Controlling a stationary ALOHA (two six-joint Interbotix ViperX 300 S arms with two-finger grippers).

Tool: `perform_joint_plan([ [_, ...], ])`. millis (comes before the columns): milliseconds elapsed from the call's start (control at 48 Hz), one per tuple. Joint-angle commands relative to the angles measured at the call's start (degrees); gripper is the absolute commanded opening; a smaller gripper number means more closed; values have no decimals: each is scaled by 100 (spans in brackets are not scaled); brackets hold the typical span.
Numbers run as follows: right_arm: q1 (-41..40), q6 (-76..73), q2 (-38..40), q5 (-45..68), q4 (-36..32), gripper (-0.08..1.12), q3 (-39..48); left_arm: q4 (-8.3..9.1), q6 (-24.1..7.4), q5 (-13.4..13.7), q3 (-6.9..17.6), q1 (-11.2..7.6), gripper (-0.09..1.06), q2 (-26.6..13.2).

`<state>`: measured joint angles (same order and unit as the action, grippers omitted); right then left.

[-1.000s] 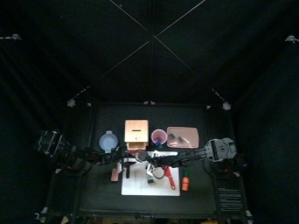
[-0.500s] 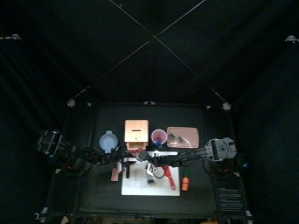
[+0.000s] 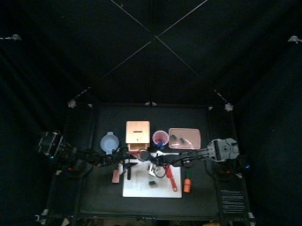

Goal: Place sushi on board then cut the sushi with the knife then place the pieces on the plate
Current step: Place the 4 sushi pieces on the plate

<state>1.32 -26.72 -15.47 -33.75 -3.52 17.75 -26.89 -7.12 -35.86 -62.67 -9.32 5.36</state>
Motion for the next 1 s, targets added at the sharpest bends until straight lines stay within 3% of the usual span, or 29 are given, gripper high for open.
perform_joint_plan([
  [21,-44,185,167,-35,237,81,-123,0,-26,-26,141,35,76,79],
  [1000,-18,325,-211,62,431,81,-308,-9,-9,-26,202,26,76,105],
])
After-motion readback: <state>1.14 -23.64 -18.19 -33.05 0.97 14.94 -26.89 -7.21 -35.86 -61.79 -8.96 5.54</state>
